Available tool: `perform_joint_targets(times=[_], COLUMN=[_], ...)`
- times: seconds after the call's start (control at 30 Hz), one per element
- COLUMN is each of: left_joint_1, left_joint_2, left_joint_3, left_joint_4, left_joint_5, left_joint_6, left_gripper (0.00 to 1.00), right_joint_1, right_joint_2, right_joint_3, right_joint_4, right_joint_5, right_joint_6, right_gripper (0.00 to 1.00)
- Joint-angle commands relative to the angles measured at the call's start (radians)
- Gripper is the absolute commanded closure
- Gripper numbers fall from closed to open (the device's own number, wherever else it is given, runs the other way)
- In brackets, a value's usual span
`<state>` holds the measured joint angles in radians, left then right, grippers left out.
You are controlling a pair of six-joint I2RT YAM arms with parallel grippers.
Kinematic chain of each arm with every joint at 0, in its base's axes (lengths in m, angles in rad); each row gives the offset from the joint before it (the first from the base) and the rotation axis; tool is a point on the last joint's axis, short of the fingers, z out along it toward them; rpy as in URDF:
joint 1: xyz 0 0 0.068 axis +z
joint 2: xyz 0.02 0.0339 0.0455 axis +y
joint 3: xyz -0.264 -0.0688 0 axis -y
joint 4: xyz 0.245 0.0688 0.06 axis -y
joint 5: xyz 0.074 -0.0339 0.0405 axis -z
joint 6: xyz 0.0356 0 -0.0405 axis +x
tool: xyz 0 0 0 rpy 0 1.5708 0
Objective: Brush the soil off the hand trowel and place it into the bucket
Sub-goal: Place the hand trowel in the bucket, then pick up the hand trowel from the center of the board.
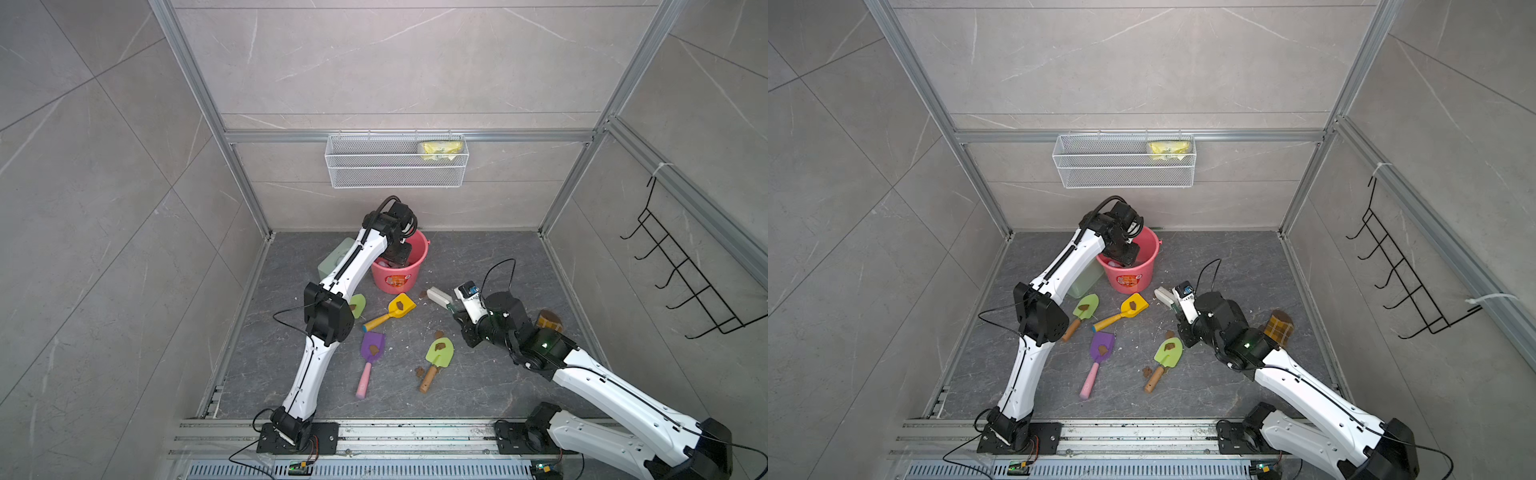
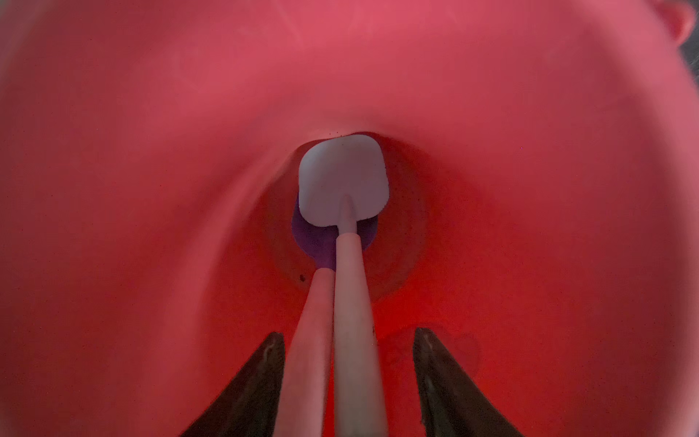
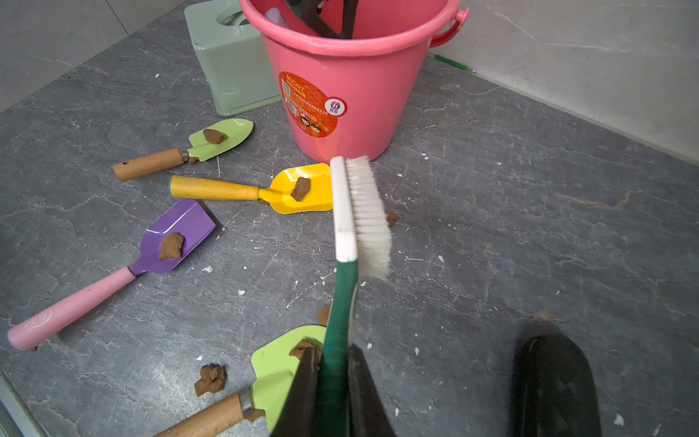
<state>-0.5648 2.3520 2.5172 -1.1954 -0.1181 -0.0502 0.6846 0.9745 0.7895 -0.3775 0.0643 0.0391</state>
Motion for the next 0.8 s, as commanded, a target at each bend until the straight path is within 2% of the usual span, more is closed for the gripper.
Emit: perform_joint_targets(times=[0.0,0.17,0.37,0.5,0.6,0.77], left_joint_1=[0.0,-0.008,-0.077,-0.187,-0.287,-0.416], left_joint_2=[-0.135,-0.297,-0.556,-0.738,-0.834,-0.912], left_joint_3=[0.021,-0.117,-0.484,-0.807,-0.998,-1.274], left_joint_4=[0.041,0.115,0.27,0.415,0.465,0.609], left_joint_5=[0.017,0.049,0.088,0.141,0.053,0.028], left_joint_6=[-0.021,-0.075,-0.156,-0.235,-0.269,-0.405], left_gripper=[0.39,0.37,0.37,0.37,0.37,0.37], right_joint_1=[-0.005,-0.006,-0.017,-0.066,-0.111,-0.253], right_joint_2=[0.001,0.006,0.035,0.077,0.067,0.045], right_joint_3=[-0.012,-0.032,-0.049,-0.02,-0.045,-0.098], right_joint_4=[0.022,0.046,0.096,0.084,0.1,0.166], right_joint_5=[-0.019,-0.027,-0.053,-0.137,-0.151,-0.265], right_joint_6=[0.045,0.074,0.112,0.126,0.129,0.199], right_gripper=[1.0,1.0,1.0,1.0,1.0,1.0])
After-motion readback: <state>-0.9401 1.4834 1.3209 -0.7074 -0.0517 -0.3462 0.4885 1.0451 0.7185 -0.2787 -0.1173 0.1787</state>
